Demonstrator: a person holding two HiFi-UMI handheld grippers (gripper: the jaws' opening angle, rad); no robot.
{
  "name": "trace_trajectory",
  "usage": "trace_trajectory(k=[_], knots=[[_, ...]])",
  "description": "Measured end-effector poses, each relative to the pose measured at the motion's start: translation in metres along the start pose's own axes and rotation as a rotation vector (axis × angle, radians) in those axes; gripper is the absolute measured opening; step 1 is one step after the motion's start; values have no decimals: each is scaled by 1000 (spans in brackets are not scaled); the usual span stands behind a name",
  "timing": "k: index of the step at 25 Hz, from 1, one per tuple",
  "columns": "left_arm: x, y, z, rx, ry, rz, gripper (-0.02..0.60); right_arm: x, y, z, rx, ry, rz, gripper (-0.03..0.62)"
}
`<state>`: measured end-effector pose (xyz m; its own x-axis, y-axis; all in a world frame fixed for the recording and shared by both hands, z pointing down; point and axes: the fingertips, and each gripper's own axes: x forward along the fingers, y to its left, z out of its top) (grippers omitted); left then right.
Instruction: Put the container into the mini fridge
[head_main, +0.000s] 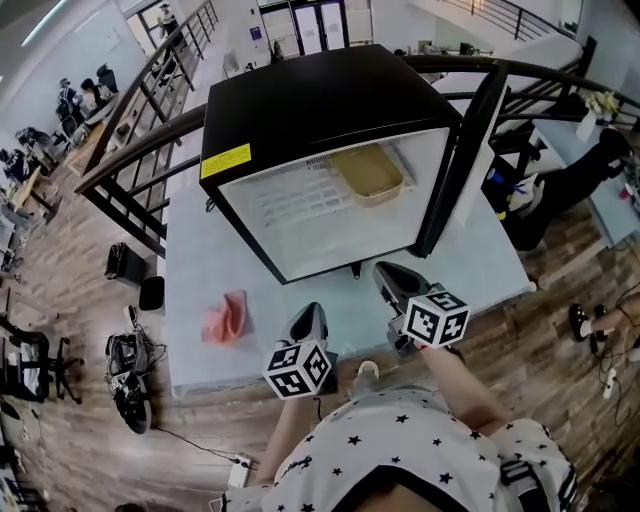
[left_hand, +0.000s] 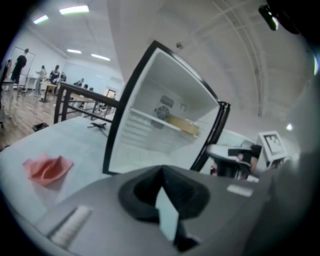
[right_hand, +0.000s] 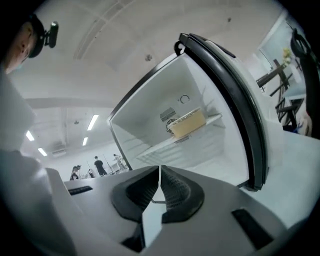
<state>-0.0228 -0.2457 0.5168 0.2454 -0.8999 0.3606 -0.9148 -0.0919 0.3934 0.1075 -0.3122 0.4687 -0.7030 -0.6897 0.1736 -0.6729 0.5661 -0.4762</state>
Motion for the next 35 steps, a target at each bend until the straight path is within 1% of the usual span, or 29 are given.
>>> trace_trajectory(k=[9, 14, 21, 27, 35], knots=[[-48, -13, -27, -14, 15, 24, 6, -43, 33, -43, -168, 102, 15, 23], [-75, -21, -41, -5, 12, 30, 6, -68, 48, -65, -252, 130, 15, 23], [-116, -28, -68, 3, -11, 28, 6, -105, 69, -101, -257, 132, 27, 23], [-154, -37, -101, 2, -13, 24, 6, -146, 91, -129, -306, 138, 32, 23], [-193, -51, -131, -10, -13, 30, 6, -188, 107, -151, -308, 122, 30, 23]])
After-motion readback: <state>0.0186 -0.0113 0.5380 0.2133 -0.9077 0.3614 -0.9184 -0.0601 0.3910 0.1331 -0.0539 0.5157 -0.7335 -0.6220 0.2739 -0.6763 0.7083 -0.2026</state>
